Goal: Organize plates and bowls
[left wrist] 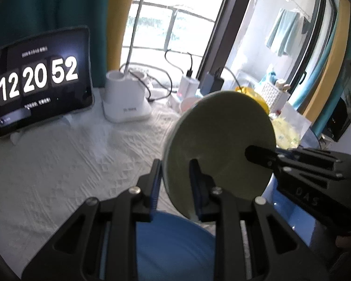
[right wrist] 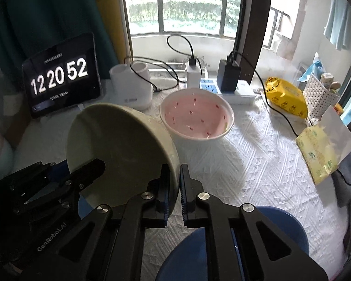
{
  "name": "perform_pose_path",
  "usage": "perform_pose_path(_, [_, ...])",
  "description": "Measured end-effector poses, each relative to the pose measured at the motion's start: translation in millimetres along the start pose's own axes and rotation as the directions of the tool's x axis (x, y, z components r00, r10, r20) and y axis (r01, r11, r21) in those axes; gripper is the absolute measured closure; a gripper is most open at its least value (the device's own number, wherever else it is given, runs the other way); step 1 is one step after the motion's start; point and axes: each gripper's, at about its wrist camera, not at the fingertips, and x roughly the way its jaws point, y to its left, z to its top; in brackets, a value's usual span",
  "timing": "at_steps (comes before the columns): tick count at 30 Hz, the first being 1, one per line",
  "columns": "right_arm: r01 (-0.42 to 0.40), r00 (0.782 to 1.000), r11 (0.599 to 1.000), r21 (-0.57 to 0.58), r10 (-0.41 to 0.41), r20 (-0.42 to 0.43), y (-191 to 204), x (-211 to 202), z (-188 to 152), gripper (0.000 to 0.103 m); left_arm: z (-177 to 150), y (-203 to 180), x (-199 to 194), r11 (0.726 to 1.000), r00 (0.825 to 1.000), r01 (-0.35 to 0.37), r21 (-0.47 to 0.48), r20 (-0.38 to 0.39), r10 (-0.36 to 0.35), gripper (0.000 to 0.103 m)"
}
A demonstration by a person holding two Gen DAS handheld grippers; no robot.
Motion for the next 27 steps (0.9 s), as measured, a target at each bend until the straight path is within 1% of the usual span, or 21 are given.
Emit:
perform_pose_path(6, [-0.023,0.999,1.000,0.010,0.023,0.049,-1.4,-24.0,-1.8,0.094,3.1,-9.7,-24.3,1.000,0.999,-0.002,0.006,0.040,0.002,0.079])
perform_pose_path(13, [-0.032,0.994,0.999,0.022,0.029,0.103,-9.1,-55.4,-6.7,0.094,2.2,-31.0,-49.1,0.999,0.997,0.007,0.032,0.073,-0.010,0.079])
perform_pose_path(21, [-0.033,0.991,0.998,0.045,0.027,0.133,-27.0,-80.4,-20.4,0.094,-4.1,-57.7,-63.4,0.998,0.996,0.016,0.064,0.085,-0.021,0.079])
perform_pose_path(27, [-0.030,0.989,0.998,0.064,0.020,0.147,-42.5,-94.3,-32.1,0.094,-9.1,-75.2,-66.9,0.996,0.997,0.025,0.084,0.077,-0.032,0.079])
